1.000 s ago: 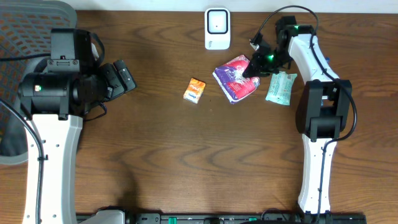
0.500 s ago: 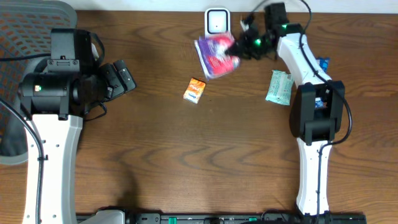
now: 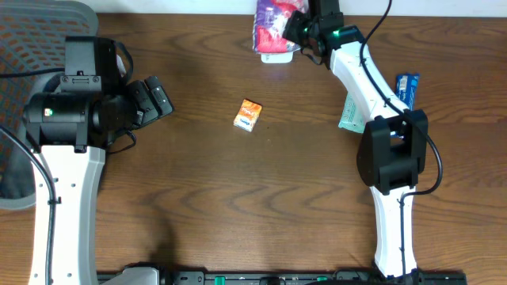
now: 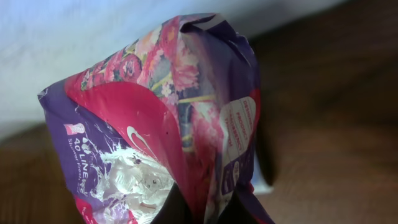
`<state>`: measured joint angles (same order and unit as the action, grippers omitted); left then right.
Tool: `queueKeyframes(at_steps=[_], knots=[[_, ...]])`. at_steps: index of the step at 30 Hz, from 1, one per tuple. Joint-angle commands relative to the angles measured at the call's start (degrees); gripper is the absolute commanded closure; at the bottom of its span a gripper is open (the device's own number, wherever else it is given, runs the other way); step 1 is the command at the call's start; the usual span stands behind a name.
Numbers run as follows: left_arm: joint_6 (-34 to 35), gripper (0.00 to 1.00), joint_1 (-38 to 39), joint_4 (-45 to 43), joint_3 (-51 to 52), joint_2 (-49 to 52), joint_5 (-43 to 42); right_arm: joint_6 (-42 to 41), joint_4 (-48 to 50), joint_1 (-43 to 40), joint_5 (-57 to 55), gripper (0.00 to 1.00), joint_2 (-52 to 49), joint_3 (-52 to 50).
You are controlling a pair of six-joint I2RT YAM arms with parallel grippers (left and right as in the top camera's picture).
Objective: Scan the item barcode
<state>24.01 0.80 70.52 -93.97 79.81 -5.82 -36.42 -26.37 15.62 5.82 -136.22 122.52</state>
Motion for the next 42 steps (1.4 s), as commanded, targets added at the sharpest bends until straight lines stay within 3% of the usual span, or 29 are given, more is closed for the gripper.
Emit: queueKeyframes(at_steps=[1, 8, 13, 18, 22, 29, 30, 31, 32, 33, 34, 42], knots=[[-0.2, 0.02, -0.2, 0.2, 0.0, -0.1, 0.4, -1.3, 2.3, -1.7, -3.1, 0.99, 1.3, 0.5], [-0.2, 0.02, -0.2, 0.2, 0.0, -0.1, 0.4, -1.2, -1.5, -7.7, -1.9, 0.99, 5.0, 0.5], [-0.2, 0.02, -0.2, 0.2, 0.0, -0.1, 0.4, -1.0, -11.3, -17.0, -6.6, 0.99, 11.1, 0.5], [-0.2, 0.02, -0.2, 0.2, 0.0, -0.1, 0.4, 5.3, -20.6, -27.1, -8.6, 0.99, 13.4, 0.5], [-0.2, 0.02, -0.2, 0.2, 0.0, -0.1, 0.4, 6.3, -32.2, -34.9, -18.6, 0.99, 12.3, 0.4], [-0.2, 0.02, -0.2, 0.2, 0.0, -0.1, 0.4, 6.6, -36.7, -42.4, -33.1, 0.98, 8.9, 0.4], [-0.2, 0.02, -0.2, 0.2, 0.0, -0.1, 0.4, 6.6, -36.6, -43.1, -33.4, 0.91, 8.7, 0.4], [-0.2, 0.02, -0.2, 0.2, 0.0, -0.1, 0.4, 6.6, -36.5, -44.1, -33.4, 0.68, 8.0, 0.4], [-0.2, 0.02, -0.2, 0.2, 0.0, -0.1, 0.4, 6.6, -36.6, -44.7, -32.4, 0.33, 7.7, 0.4], [-0.2, 0.02, -0.2, 0.2, 0.0, -0.1, 0.4, 6.7, -36.8, -45.2, -31.0, 0.09, 7.3, 0.4], [-0.2, 0.02, -0.2, 0.2, 0.0, -0.1, 0.4, 7.6, -37.0, -45.5, -29.0, 0.01, 7.2, 0.4], [-0.2, 0.02, -0.2, 0.2, 0.0, -0.1, 0.4, 10.9, -39.9, -43.7, -22.8, 0.01, 8.4, 0.4]])
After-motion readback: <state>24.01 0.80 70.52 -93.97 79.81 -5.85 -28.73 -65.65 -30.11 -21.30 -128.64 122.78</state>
